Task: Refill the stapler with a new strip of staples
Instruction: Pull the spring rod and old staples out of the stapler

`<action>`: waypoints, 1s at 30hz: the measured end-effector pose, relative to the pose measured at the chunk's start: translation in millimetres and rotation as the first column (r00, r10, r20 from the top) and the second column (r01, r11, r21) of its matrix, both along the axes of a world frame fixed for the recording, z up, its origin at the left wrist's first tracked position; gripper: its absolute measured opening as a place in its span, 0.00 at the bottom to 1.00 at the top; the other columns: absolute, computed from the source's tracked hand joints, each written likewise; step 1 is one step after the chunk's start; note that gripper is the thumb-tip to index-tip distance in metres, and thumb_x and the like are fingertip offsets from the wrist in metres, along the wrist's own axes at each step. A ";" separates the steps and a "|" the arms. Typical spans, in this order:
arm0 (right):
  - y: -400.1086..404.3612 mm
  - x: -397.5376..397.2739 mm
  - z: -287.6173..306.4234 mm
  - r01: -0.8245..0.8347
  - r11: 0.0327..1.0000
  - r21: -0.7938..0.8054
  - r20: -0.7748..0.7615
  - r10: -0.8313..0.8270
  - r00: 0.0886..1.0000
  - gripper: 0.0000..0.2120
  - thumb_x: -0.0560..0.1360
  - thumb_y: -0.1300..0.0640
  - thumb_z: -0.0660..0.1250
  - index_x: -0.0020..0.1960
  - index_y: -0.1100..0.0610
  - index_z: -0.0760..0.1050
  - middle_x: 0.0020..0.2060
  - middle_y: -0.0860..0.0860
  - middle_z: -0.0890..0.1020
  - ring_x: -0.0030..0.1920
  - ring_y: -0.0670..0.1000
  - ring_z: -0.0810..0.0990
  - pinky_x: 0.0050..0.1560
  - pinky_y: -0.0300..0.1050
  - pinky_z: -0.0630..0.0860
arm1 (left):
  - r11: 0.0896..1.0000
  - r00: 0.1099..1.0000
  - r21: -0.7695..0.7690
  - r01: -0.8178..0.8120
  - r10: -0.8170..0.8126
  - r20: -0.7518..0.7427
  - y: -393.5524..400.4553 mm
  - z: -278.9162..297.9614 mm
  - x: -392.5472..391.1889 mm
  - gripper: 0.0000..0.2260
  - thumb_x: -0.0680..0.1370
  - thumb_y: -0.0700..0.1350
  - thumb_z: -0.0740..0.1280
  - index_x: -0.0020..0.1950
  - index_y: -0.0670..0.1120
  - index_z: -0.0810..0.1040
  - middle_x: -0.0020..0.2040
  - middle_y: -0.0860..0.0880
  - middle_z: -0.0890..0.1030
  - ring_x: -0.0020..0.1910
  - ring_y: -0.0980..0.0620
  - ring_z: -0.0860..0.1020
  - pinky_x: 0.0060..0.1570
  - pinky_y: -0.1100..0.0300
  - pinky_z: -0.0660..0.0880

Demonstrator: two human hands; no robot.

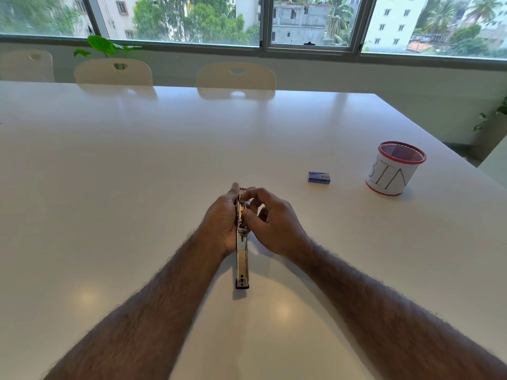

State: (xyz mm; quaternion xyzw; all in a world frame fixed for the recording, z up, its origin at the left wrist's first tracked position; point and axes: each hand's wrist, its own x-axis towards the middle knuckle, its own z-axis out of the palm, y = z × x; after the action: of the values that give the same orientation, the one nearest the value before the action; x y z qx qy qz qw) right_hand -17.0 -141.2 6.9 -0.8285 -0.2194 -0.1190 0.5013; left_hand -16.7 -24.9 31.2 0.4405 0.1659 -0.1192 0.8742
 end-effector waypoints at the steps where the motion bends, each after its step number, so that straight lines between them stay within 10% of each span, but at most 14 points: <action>1: 0.1 -0.7 -0.2 -0.002 1.000 -0.005 0.000 0.002 1.000 0.08 0.75 0.60 0.67 0.54 0.55 0.77 0.41 0.51 0.81 0.26 0.40 0.74 0.30 0.31 0.69 | 0.999 1.000 -0.035 -0.001 0.001 -0.007 -0.5 1.1 -0.3 0.15 0.81 0.52 0.60 0.45 0.42 0.77 0.30 0.48 0.81 0.28 0.53 0.82 0.26 0.62 0.77; 8: 0.7 -2.6 1.6 0.001 1.000 0.003 0.051 -0.001 0.999 0.05 0.75 0.60 0.69 0.51 0.58 0.76 0.45 0.50 0.79 0.28 0.44 0.76 0.29 0.32 0.70 | 0.999 1.000 -0.034 0.011 -0.012 -0.024 -1.7 4.0 -2.4 0.14 0.81 0.51 0.60 0.56 0.41 0.74 0.30 0.47 0.81 0.27 0.53 0.82 0.25 0.62 0.77; 12: 0.1 -4.8 5.1 0.001 1.000 0.016 0.094 -0.002 0.996 0.06 0.75 0.60 0.69 0.51 0.59 0.77 0.49 0.51 0.79 0.32 0.45 0.78 0.29 0.31 0.71 | 1.000 1.000 0.013 0.011 -0.010 -0.024 -1.2 6.3 -4.4 0.22 0.81 0.52 0.60 0.70 0.39 0.69 0.56 0.42 0.83 0.50 0.47 0.84 0.33 0.63 0.76; 15: -0.3 -6.2 6.0 0.019 0.999 0.043 0.117 -0.024 0.993 0.05 0.75 0.60 0.70 0.49 0.59 0.77 0.47 0.49 0.80 0.33 0.41 0.79 0.30 0.30 0.71 | 1.000 1.000 -0.004 0.011 -0.011 -0.028 -0.8 5.2 -3.1 0.21 0.81 0.52 0.61 0.66 0.38 0.72 0.35 0.45 0.83 0.30 0.50 0.84 0.27 0.59 0.79; 24: 1.0 -9.2 8.8 0.024 0.992 0.126 0.169 -0.046 0.985 0.02 0.73 0.64 0.71 0.45 0.61 0.79 0.41 0.53 0.82 0.35 0.46 0.80 0.36 0.39 0.80 | 0.999 0.998 -0.018 0.026 -0.027 -0.062 2.4 -2.0 1.5 0.20 0.81 0.53 0.59 0.62 0.38 0.75 0.51 0.39 0.83 0.52 0.42 0.83 0.45 0.52 0.82; 30: 7.5 -24.3 9.4 -0.094 0.992 0.089 0.298 0.063 0.952 0.04 0.70 0.68 0.71 0.42 0.63 0.79 0.37 0.53 0.80 0.35 0.44 0.77 0.37 0.34 0.74 | 0.999 0.997 -0.031 -0.026 0.024 -0.077 6.3 -5.1 7.1 0.17 0.81 0.52 0.60 0.45 0.40 0.78 0.30 0.45 0.82 0.30 0.49 0.83 0.30 0.57 0.80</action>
State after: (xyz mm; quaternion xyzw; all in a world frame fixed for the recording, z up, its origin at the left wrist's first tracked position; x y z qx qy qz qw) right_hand -41.4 -133.7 16.3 -0.7654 -0.3180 -0.2321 0.5092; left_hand -9.6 -18.6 26.1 0.4196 0.2031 -0.1279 0.8754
